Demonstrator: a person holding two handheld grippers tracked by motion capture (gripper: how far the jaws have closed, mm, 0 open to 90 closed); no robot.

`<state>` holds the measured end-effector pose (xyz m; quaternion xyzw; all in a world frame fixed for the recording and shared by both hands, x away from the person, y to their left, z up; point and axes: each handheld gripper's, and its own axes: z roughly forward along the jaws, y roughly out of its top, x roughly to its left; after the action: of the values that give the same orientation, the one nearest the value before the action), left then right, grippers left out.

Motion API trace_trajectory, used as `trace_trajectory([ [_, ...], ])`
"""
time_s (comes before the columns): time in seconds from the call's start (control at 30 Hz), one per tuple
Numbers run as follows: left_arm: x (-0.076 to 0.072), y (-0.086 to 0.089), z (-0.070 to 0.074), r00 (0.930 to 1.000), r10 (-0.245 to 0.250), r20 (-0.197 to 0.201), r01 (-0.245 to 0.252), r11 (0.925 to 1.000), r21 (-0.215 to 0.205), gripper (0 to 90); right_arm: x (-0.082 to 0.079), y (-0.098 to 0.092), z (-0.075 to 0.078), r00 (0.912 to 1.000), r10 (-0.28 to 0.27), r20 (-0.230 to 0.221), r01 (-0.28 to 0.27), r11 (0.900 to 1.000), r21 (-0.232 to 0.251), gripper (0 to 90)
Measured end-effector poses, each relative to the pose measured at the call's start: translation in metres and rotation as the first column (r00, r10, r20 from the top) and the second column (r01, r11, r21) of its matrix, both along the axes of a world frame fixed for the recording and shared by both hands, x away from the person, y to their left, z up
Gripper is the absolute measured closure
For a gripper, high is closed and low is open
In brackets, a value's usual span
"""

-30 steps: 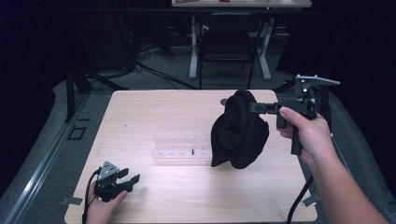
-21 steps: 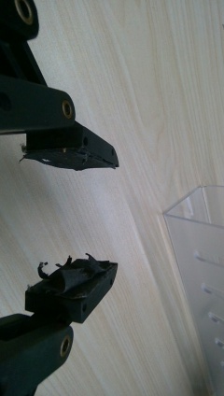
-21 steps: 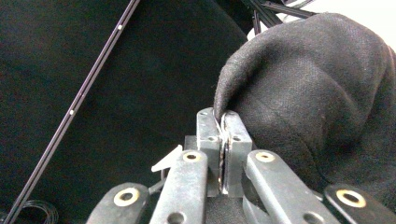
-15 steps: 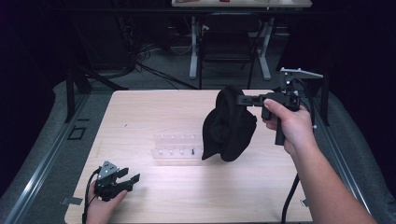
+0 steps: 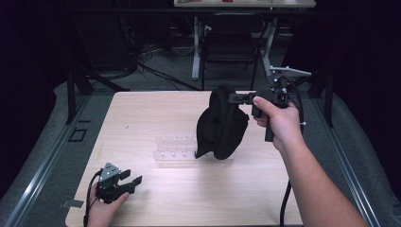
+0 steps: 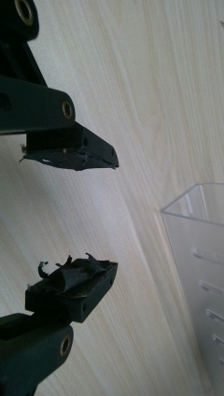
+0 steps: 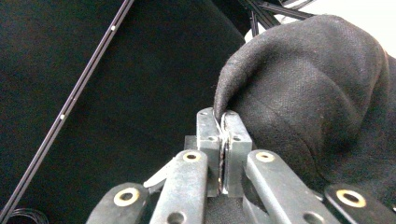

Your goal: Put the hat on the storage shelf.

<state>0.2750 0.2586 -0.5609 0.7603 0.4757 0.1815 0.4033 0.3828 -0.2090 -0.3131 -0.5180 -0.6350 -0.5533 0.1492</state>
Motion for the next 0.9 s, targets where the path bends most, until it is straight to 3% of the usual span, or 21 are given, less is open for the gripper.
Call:
trace_trajectory([
  [0.9,0.001,-0.002,0.0,1.0,-0.002,0.0,0.002,1.0,-0.004,44.2,0.015,0.017,-0.01,0.9998,-0.017,-0.004,0.017,0.999,-0.029,88.6],
])
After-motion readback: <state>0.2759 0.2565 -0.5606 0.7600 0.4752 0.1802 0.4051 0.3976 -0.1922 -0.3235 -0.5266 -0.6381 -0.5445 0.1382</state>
